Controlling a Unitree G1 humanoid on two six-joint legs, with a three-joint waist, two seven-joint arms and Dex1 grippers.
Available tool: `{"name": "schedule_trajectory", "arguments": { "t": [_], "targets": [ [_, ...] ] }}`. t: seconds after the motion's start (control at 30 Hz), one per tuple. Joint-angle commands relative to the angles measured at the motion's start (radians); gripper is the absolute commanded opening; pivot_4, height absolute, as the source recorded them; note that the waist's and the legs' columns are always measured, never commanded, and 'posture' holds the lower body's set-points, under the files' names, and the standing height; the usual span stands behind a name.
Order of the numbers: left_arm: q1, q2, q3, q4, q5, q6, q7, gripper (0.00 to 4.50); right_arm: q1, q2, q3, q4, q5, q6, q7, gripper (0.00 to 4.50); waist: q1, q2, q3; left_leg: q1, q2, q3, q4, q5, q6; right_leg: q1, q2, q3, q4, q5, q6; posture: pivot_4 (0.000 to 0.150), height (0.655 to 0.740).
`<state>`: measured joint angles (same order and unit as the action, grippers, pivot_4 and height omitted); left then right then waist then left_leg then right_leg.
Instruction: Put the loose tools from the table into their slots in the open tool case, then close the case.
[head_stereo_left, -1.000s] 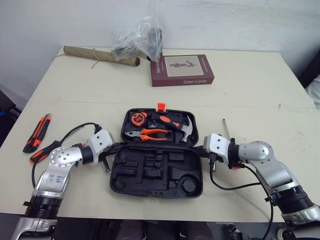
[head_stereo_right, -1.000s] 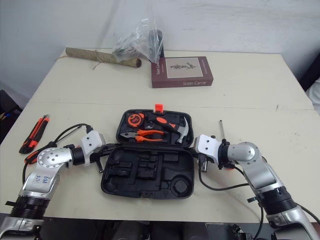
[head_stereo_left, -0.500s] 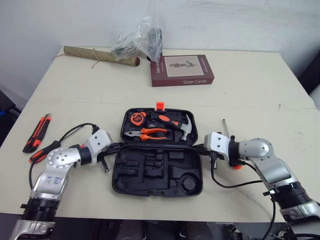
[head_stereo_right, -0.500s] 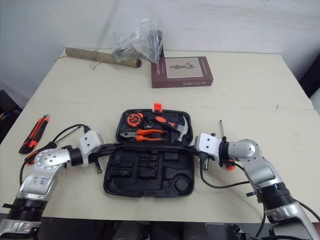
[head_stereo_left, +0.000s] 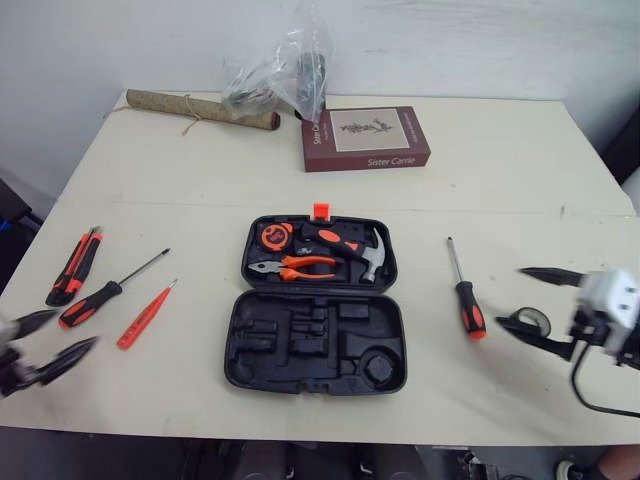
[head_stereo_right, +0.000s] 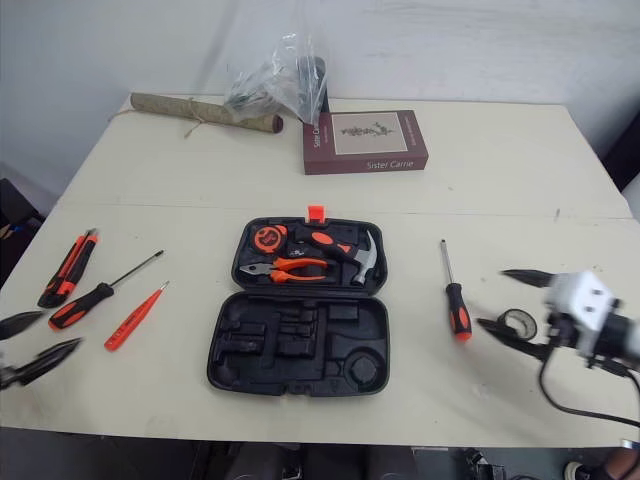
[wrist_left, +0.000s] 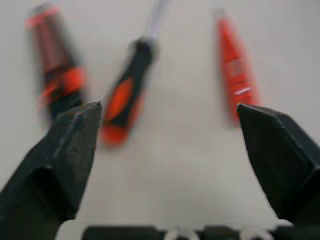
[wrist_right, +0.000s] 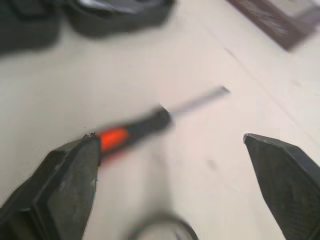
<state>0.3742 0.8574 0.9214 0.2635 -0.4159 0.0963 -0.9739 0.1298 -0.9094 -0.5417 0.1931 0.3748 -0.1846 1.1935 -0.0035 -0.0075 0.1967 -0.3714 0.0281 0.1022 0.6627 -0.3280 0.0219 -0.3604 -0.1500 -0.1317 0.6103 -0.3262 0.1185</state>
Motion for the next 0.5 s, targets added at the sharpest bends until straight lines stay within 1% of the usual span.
{"name": "schedule_trajectory", "arguments": {
  "t": [0.03, 0.13, 0.17, 0.23, 0.3, 0.37, 0.5],
  "targets": [
    [0.057, 0.072, 0.173, 0.251, 0.006, -0.083, 0.064, 4.44, 0.048, -0.040, -0.127, 0.218, -0.026, -0.129, -0.024, 4.50, -0.002, 0.000, 0.000, 0.000, 0.001, 0.000, 0.000, -0.003, 0.001, 0.000, 0.000, 0.000, 0.000, 0.000, 0.000, 0.150, 0.7400],
    [0.093, 0.117, 0.225, 0.419, 0.007, -0.134, 0.097, 4.44, 0.090, -0.068, -0.165, 0.375, -0.034, -0.185, -0.021, 4.50, -0.004, 0.001, 0.000, 0.000, 0.002, 0.003, 0.000, -0.004, 0.001, -0.003, -0.001, 0.003, 0.000, -0.001, -0.001, 0.150, 0.7400],
    [0.103, 0.123, 0.231, 0.451, 0.004, -0.144, 0.101, 4.44, 0.106, -0.078, -0.169, 0.420, -0.040, -0.188, -0.020, 4.50, -0.005, 0.001, 0.000, 0.000, 0.002, 0.004, 0.000, -0.004, 0.001, -0.003, -0.001, 0.003, 0.000, -0.001, -0.001, 0.150, 0.7400],
    [0.112, 0.124, 0.224, 0.477, -0.003, -0.154, 0.094, 4.44, 0.128, -0.084, -0.172, 0.496, -0.045, -0.214, -0.019, 4.50, -0.005, 0.002, 0.001, 0.001, 0.002, 0.006, -0.001, -0.005, -0.001, -0.005, -0.001, 0.005, 0.000, -0.001, -0.002, 0.150, 0.7400],
    [0.112, 0.113, 0.200, 0.451, -0.017, -0.132, 0.066, 4.44, 0.131, -0.072, -0.162, 0.518, -0.031, -0.243, -0.001, 4.50, -0.007, 0.002, 0.001, 0.001, 0.003, 0.007, -0.001, -0.006, -0.003, -0.007, -0.001, 0.009, 0.001, -0.001, -0.002, 0.150, 0.7400],
    [0.095, 0.095, 0.161, 0.374, -0.039, -0.100, 0.033, 4.44, 0.102, -0.033, -0.147, 0.454, 0.025, -0.219, 0.018, 4.50, -0.014, 0.002, 0.001, 0.001, 0.003, 0.008, -0.001, -0.007, -0.004, -0.009, -0.001, 0.015, 0.002, -0.001, -0.002, 0.150, 0.7400],
    [0.044, 0.089, 0.063, 0.179, -0.072, -0.027, -0.016, 4.44, 0.033, 0.034, -0.076, 0.208, 0.137, -0.063, 0.033, 4.50, -0.024, 0.002, 0.000, 0.001, 0.004, 0.009, -0.001, -0.006, -0.005, -0.011, -0.001, 0.021, 0.006, 0.001, -0.005, 0.150, 0.7400]
  ]
}}
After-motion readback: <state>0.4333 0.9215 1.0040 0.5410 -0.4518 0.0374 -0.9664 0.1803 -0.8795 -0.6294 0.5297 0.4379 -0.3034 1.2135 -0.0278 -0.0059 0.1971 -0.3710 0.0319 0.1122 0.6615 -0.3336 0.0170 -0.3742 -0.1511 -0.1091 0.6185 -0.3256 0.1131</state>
